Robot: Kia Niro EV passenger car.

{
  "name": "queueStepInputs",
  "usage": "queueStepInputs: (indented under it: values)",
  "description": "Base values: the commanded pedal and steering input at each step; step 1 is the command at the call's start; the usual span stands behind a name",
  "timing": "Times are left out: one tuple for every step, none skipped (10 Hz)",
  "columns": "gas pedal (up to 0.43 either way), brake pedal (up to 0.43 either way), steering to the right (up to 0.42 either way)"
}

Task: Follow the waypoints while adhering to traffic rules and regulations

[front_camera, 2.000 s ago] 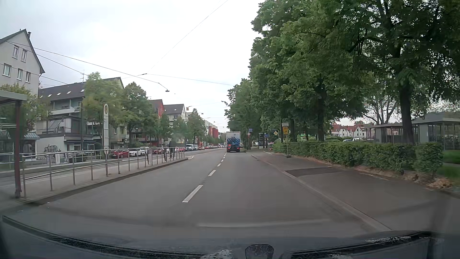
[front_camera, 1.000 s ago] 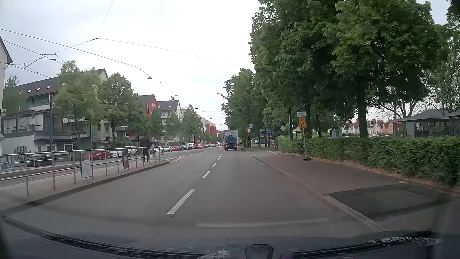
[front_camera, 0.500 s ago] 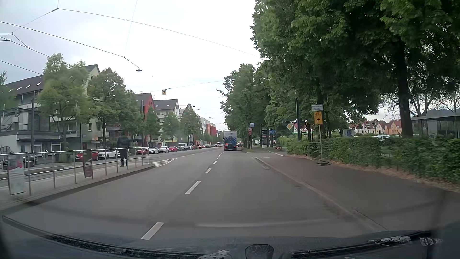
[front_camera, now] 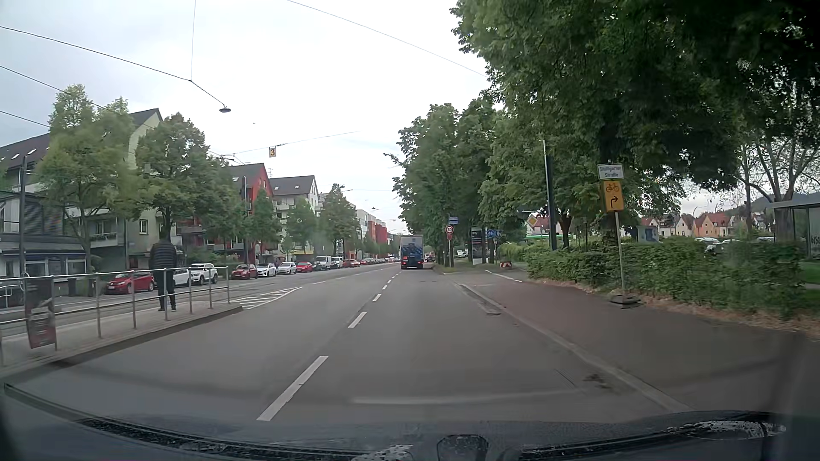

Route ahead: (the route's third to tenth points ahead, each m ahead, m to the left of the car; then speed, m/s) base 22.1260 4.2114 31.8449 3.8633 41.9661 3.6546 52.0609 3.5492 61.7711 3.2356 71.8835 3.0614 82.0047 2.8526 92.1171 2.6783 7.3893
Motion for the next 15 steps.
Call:
queueStepInputs:
  values:
    - [0.067,0.000,-0.006]
    - [0.067,0.000,-0.006]
    - [0.067,0.000,-0.006]
    - [0.067,0.000,-0.006]
    - [0.067,0.000,-0.006]
    - [0.067,0.000,-0.006]
    - [0.067,0.000,-0.006]
    - [0.067,0.000,-0.006]
    - [0.067,0.000,-0.006]
    - [0.067,0.000,-0.006]
    - [0.067,0.000,-0.006]
    - [0.067,0.000,-0.006]
    - [0.067,0.000,-0.006]
    - [0.067,0.000,-0.006]
    - [0.067,0.000,-0.006]
